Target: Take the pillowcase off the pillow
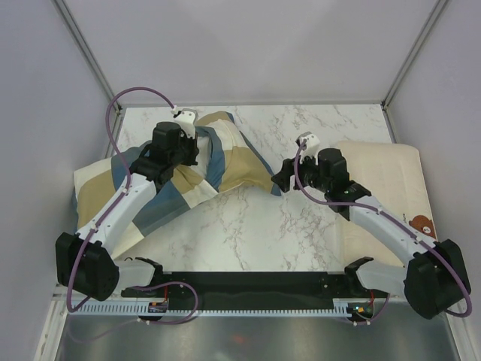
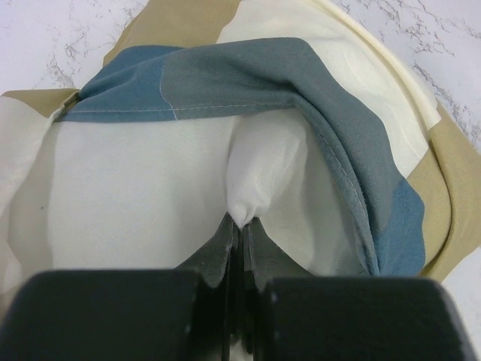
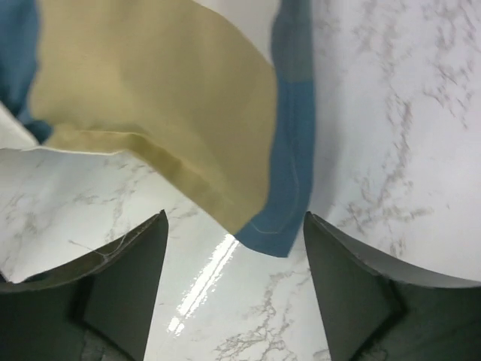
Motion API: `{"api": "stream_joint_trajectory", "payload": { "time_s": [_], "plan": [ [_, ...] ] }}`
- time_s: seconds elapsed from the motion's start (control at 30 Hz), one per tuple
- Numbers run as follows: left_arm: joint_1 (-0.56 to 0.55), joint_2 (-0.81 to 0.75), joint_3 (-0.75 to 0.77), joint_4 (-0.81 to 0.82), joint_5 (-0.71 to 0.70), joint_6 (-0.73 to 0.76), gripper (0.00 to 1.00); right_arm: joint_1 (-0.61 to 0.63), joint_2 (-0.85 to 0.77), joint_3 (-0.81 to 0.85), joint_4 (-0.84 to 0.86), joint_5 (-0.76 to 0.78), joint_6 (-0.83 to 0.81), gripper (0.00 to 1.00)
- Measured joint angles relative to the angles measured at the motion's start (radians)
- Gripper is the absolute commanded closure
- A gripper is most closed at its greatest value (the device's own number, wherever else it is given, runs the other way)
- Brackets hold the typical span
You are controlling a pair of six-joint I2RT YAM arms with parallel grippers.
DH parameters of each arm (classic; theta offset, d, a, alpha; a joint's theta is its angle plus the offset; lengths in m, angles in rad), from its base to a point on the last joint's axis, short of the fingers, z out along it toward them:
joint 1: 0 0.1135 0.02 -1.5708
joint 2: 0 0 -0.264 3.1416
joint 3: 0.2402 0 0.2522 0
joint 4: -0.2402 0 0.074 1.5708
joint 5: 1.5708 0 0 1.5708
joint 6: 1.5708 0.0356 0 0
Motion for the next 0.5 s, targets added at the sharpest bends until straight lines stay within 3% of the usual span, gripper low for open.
{"api": "stream_joint_trajectory", "payload": {
  "time_s": [0.13, 0.5],
  "plan": [
    [0.001, 0.000, 0.000, 0.000, 0.003, 0.000, 0.98, 0.040, 0.002, 0.034, 0.027, -0.064, -0.039, 0.14],
    [0.002, 0.000, 0.000, 0.000, 0.009, 0.001, 0.98, 0.161, 0.258, 0.114, 0.130, -0.071, -0.142, 0.14]
  ]
}}
